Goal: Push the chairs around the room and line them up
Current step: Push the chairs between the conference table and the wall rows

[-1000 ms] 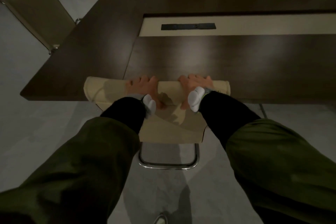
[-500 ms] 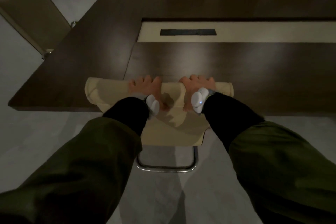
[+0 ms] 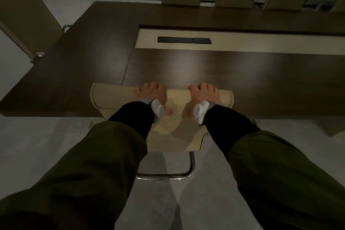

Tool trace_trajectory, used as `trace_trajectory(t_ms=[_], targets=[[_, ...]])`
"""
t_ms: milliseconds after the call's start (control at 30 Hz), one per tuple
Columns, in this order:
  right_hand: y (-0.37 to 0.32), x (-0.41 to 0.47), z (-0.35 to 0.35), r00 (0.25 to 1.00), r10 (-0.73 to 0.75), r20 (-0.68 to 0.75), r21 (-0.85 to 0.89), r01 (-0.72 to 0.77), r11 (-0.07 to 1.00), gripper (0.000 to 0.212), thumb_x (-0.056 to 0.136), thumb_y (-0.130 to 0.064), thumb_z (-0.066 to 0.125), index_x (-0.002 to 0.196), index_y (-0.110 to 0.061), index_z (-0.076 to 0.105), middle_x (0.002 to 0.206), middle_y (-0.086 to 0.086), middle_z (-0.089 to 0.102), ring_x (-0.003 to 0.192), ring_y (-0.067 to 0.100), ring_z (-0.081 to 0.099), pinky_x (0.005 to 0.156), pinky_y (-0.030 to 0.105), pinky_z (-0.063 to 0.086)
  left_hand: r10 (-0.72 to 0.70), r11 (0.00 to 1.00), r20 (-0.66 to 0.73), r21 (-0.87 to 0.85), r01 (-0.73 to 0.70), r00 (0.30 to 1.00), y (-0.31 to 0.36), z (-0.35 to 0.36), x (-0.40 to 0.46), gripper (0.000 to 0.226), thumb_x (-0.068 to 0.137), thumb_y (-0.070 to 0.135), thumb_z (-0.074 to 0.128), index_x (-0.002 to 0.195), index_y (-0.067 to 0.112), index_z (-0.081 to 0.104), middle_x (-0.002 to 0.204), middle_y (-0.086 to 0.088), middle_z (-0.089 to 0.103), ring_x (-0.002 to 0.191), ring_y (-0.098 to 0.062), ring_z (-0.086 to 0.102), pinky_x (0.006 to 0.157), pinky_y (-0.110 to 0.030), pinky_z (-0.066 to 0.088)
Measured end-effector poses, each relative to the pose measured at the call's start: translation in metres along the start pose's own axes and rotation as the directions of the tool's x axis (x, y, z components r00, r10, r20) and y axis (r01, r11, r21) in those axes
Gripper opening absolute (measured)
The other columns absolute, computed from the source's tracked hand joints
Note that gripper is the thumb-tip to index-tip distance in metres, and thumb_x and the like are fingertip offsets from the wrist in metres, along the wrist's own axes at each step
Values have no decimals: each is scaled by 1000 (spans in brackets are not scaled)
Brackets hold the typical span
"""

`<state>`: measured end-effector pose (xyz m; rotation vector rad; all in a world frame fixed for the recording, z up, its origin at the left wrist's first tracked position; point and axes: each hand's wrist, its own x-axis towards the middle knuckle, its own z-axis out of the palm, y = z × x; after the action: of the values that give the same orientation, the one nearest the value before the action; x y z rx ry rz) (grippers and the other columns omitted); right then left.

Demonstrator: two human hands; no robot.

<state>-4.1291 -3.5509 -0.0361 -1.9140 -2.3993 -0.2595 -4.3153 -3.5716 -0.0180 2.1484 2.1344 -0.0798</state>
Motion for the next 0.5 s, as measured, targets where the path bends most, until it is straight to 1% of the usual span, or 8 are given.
trace_trajectory(t_ms=[67, 167, 200, 267, 300, 367, 433, 500], targets=[[4, 3, 8, 999, -6, 48, 47, 3, 999, 70, 14, -64, 70, 77, -33, 71, 69, -6, 63, 59, 17, 63, 57, 26, 52, 2, 1000, -15, 8, -2, 1000, 1, 2, 0, 97, 56, 73, 76, 136, 30, 40, 139, -4, 43, 129, -32, 40, 102, -49, 31], [2, -6, 22, 998, -51, 30, 113, 48, 992, 53, 34, -46, 73, 84, -30, 68, 72, -2, 59, 67, 21, 59, 64, 30, 46, 14, 1000, -51, 10, -13, 999, 0, 5, -8, 96, 67, 71, 73, 143, 24, 36, 143, -5, 41, 133, -31, 37, 109, -50, 27], [3, -9, 25, 999, -50, 4, 157, 49, 986, 50, 42, -40, 72, 90, -27, 66, 77, 0, 59, 72, 23, 58, 67, 31, 41, 14, 1000, -65, 6, -14, 998, 1, 5, -12, 94, 72, 68, 72, 145, 23, 35, 145, -6, 40, 135, -30, 35, 111, -49, 25], [2, -29, 5, 999, 38, 14, 128, -40, 991, 65, 51, -43, 70, 113, -24, 63, 102, 6, 63, 94, 26, 60, 77, 38, 41, 10, 1000, -77, -12, -11, 997, 5, 8, -20, 84, 81, 54, 70, 148, 24, 29, 150, -7, 33, 138, -28, 29, 111, -45, 22], [-1, -37, -8, 997, 82, 10, 107, -83, 991, 78, 58, -44, 72, 131, -23, 54, 124, 9, 57, 115, 28, 54, 89, 44, 41, 6, 1000, -82, -27, -9, 997, 6, 9, -25, 81, 84, 48, 69, 149, 25, 27, 151, -7, 30, 140, -28, 25, 111, -44, 21], [1, -46, -20, 983, 50, 177, 124, -73, 990, 95, 74, -40, 73, 153, -23, 22, 158, 8, 23, 146, 28, 20, 111, 50, 24, 7, 998, -83, -59, -12, 996, 8, 7, -33, 81, 84, 43, 69, 150, 26, 25, 155, -7, 24, 143, -28, 18, 111, -46, 20], [1, -58, -24, 968, 60, 243, 183, -107, 977, 97, 82, -35, 70, 157, -23, 8, 164, 3, 4, 150, 28, 2, 115, 50, 16, 23, 997, -65, -67, -27, 998, 10, 7, -37, 82, 83, 45, 70, 149, 26, 26, 155, -7, 22, 144, -29, 18, 110, -49, 22], [1, -68, -24, 966, 64, 250, 215, -119, 969, 98, 84, -32, 68, 158, -24, 4, 165, 2, -2, 151, 28, -2, 118, 49, 14, 48, 999, -34, -24, -49, 998, 16, 9, -47, 80, 81, 44, 72, 146, 24, 30, 151, -9, 26, 139, -31, 25, 107, -49, 28]])
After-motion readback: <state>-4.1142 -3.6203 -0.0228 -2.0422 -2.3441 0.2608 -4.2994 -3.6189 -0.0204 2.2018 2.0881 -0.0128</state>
